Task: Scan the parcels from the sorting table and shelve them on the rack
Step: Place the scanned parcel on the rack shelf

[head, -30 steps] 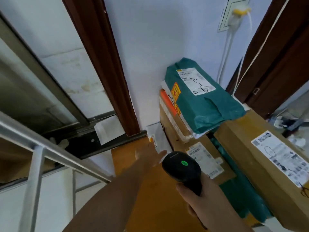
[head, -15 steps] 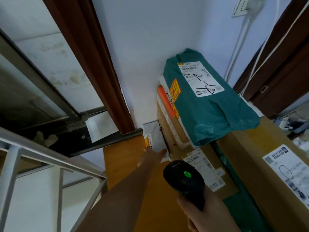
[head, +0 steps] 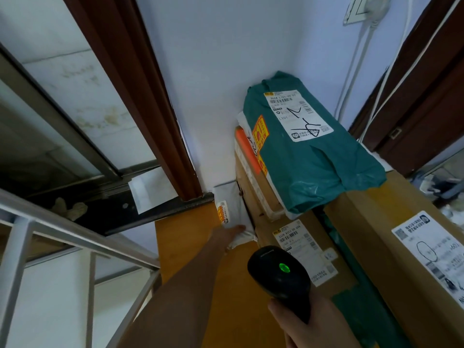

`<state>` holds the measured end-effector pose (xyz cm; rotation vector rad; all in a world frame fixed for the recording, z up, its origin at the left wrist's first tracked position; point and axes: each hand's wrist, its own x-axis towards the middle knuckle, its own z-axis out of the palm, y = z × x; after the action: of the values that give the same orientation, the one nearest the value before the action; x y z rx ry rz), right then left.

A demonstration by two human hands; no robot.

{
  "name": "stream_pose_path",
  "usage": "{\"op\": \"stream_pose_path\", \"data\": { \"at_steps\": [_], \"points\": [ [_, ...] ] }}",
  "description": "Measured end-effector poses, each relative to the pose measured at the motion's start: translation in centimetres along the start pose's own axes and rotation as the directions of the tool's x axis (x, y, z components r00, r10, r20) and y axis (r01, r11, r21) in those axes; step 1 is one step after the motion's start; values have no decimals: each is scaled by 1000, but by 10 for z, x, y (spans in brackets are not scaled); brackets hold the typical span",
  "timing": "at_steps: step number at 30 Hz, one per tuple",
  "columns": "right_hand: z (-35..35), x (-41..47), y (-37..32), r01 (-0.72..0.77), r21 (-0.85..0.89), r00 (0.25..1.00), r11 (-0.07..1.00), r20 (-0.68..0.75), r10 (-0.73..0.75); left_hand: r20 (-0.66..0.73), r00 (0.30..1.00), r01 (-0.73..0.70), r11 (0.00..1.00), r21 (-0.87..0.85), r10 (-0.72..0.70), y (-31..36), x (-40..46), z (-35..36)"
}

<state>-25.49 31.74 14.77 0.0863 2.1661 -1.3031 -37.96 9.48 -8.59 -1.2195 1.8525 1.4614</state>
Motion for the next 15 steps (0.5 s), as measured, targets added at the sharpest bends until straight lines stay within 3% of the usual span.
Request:
{"op": "stream_pose_path", "data": {
  "at_steps": [11, 15],
  "points": [
    [-1, -18, 5, -113, 54, 991, 992, 75, 109, 120, 993, 42, 977, -210, -17, -6, -10, -5],
    [3, -25, -2, -85, 50, 992, 995, 102, 80, 88, 995, 74, 968, -241, -54, -24, -17, -20]
  ]
}}
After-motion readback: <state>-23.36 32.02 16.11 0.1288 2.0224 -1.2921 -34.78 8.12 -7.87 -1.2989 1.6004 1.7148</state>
